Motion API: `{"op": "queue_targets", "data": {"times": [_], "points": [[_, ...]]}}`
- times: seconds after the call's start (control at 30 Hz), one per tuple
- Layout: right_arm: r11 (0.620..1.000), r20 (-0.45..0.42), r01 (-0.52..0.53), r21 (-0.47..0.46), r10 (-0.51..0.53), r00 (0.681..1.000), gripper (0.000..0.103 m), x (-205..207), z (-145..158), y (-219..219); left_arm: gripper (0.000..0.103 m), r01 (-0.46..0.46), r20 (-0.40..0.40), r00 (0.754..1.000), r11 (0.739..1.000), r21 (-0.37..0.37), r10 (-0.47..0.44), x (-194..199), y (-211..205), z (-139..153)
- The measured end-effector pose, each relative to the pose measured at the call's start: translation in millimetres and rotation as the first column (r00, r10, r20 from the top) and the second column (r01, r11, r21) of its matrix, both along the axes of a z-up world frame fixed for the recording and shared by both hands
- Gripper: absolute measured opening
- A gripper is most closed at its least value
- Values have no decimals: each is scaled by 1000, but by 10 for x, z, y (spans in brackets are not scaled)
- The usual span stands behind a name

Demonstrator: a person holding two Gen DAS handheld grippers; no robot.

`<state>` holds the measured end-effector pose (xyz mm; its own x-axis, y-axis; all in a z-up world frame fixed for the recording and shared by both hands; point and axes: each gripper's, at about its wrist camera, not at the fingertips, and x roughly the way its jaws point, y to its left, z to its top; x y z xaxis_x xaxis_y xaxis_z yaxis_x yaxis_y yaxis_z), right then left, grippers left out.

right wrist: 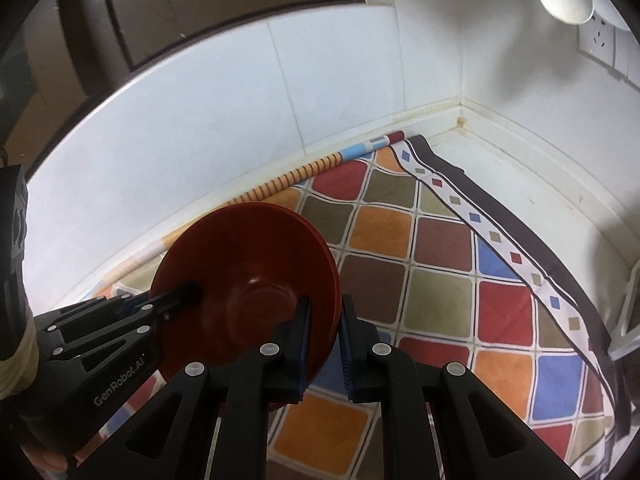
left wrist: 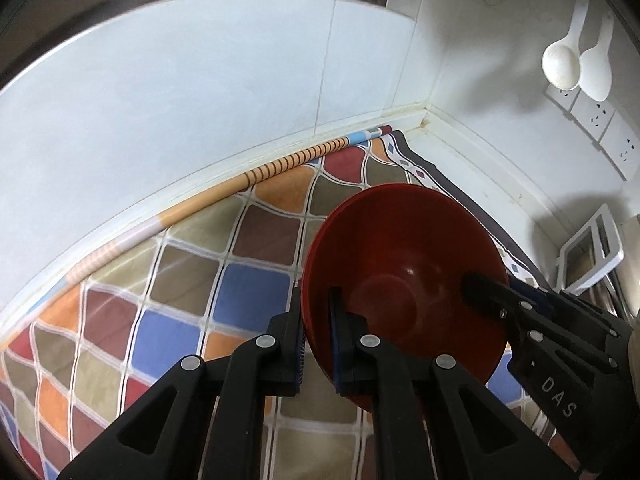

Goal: Organize plates and bowls
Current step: 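Lift the red-and-black bowl with both tools and carry it over the white bowl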

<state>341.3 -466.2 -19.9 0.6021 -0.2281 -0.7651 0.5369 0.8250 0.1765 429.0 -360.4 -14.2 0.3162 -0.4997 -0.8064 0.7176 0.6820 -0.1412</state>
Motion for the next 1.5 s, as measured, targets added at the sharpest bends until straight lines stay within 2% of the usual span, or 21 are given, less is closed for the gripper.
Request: {"op": "queue_targets", "data": {"times": [0.4,0.77,1.07,1.5], "points": [[996,44,-85,-23,86,995,15,-431,264,480,12,-81,9,997,996,-48,82,-481,692,297],[984,47,-177,-33,179,983,15,-771,368,935,12,-164,-2,986,984,-68,164,-886,1228,352],[969,26,-247,-18,247,969,15,-992,343,1195,13,-215,-49,976,975,-59,212,-1144,1528,252],[947,-50,-319,32,320,946,15,-1177,106,1407,13,-244,-102,965,970,-16,241,-1452,1744,13]]}}
